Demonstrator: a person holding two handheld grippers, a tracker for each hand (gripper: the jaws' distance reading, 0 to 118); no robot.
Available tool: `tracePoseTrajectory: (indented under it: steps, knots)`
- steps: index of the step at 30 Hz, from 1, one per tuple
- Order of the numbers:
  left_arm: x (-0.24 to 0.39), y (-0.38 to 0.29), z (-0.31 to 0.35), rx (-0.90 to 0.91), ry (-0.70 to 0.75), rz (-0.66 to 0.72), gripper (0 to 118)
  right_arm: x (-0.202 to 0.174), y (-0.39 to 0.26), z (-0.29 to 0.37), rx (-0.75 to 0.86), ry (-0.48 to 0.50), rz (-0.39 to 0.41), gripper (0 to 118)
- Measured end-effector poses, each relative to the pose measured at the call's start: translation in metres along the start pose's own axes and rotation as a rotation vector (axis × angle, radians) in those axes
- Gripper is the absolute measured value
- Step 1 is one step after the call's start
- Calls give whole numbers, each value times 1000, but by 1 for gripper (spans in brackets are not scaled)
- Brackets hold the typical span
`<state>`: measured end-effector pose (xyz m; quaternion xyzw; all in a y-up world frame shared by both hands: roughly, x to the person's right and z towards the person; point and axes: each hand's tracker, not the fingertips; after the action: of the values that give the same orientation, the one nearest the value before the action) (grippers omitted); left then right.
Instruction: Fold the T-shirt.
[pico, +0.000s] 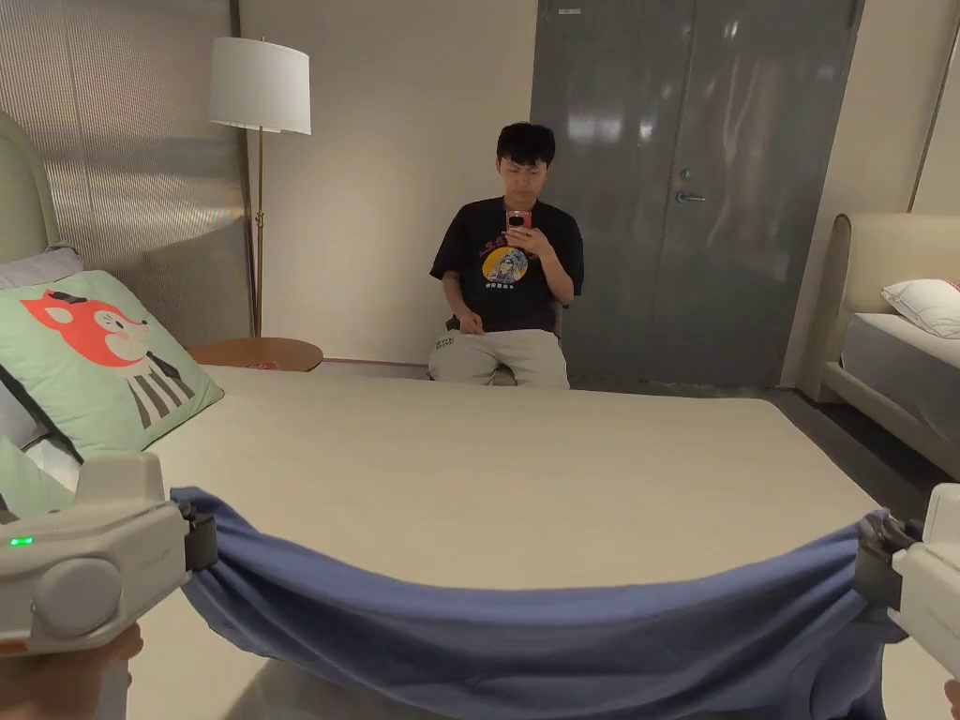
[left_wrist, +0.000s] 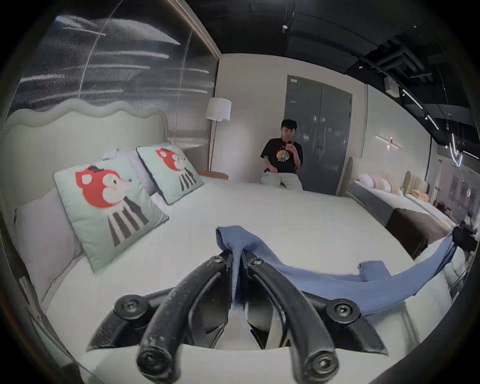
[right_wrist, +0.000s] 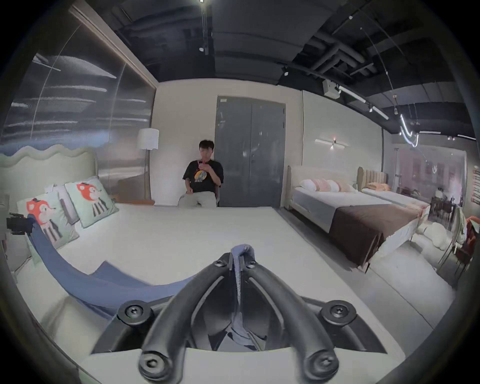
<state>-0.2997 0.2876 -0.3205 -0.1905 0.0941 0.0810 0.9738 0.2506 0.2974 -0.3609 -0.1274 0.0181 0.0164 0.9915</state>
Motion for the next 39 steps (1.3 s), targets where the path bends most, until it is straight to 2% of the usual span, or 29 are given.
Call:
tracePoseTrajectory:
  steps: [2,4,7,12,17,26,32,39]
  knots:
    - [-7,-23,16,-38,-12,-2,2,7,-19,12,-28,9,-35,4]
    - [-12,-45,30,-72,-9,-37,2,-7,-50,57,-34,3,-46,4]
    - [-21,-77,51,-115,2,-68,2,-10,-74,86,-87,12,-31,4]
    - [-38,-122,77,-207,4,-30,2,-11,-108,128,-148,12,-34,4]
    - [-49,-161,91,-291,9,-30,2,-14,-141,160,-227,0,6,4]
    - [-62,-202,94,-444,4,-44,2,-1,-224,174,-442,-21,7,4]
    - [-69,-216,88,-520,2,-56,2,4,-251,175,-497,-37,-5,4]
    - [-72,-228,80,-565,-2,-92,2,4,-259,173,-530,-56,24,4]
